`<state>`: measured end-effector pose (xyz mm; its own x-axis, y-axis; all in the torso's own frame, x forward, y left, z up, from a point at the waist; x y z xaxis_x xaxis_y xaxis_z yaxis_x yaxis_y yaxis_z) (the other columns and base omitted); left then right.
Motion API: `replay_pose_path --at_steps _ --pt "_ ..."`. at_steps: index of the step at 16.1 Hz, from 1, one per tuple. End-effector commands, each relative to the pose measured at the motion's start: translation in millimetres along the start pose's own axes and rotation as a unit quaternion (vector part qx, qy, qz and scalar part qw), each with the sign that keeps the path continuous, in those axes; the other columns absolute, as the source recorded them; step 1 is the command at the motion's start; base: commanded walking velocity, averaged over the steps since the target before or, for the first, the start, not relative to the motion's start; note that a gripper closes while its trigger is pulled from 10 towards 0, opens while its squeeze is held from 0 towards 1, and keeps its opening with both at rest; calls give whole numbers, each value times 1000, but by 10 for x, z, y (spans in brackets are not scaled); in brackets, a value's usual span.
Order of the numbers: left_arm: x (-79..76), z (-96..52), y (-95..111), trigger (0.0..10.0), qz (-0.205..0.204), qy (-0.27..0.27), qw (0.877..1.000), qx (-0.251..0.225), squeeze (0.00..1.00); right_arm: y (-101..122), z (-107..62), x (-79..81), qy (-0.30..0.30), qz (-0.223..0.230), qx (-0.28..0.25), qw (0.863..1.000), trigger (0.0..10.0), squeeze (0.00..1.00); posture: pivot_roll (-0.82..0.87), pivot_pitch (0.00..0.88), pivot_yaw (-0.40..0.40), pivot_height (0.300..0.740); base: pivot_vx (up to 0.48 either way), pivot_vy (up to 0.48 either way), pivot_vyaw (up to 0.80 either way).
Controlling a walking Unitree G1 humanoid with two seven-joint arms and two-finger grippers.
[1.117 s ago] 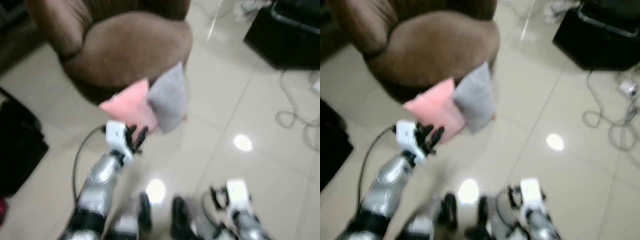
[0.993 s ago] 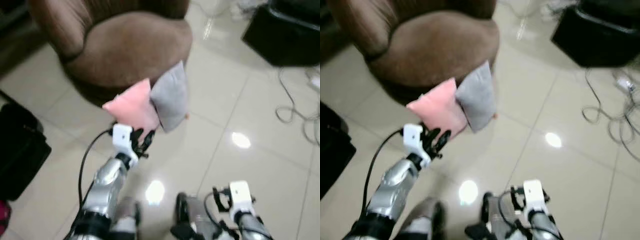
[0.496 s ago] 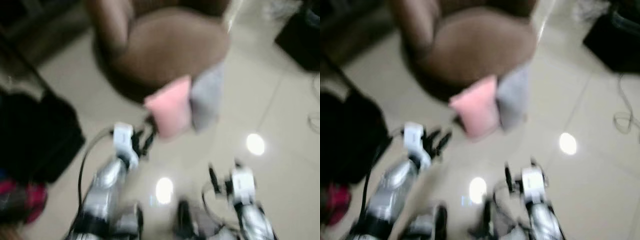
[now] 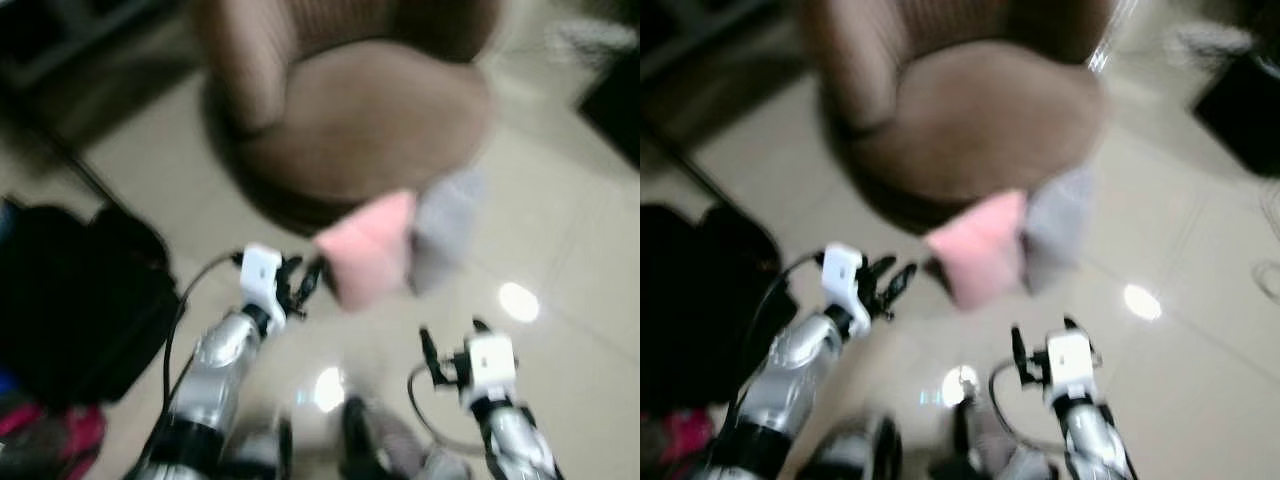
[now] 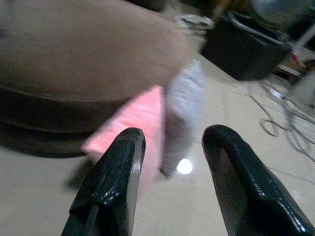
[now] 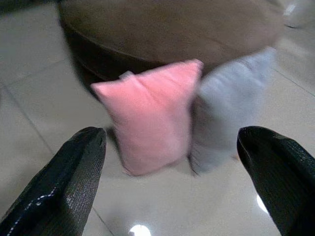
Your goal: Move the pillow to the sofa from floor
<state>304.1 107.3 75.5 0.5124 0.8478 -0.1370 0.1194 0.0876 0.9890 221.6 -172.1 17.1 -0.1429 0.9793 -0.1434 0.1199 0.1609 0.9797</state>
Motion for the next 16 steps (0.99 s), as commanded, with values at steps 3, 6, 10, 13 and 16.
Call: replay_pose_path --at_steps 3,6,10,13,16 --pt "83 -94 -128 10000 -2 23 999 26 0 -74 -47 61 6 10 24 1000 10000 0 -15 285 -31 736 0 0 -560" --pt "77 -103 -134 10000 -1 23 999 28 0 -98 -47 74 6 15 32 999 10000 0 -13 287 -29 736 0 0 -552" --pt "93 -104 -131 10000 0 25 999 29 0 -175 -29 56 0 18 47 999 10000 0 -11 290 -20 736 0 0 -502" --pt "94 -99 -118 10000 1 22 999 28 0 -129 -19 59 -1 21 42 999 10000 0 -10 291 -17 736 0 0 -504" --pt "114 -92 -112 10000 3 26 999 31 0 -137 -3 63 -4 23 42 999 10000 0 -8 295 -13 736 0 0 -517"
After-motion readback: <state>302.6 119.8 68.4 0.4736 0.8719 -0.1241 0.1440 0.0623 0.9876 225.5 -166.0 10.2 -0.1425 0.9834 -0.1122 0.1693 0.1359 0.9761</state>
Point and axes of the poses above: a point about 5 cm out from each wrist's last joint towards the gripper, its own z axis pointing out of the wrist towards the gripper, its own y axis along the axis of the wrist's last joint, x = y × z, the point moved 1 cm from there along z, pointing out of the wrist towards the gripper, and after that the axes turned 1 degree about -z, right-handed, at the moved point
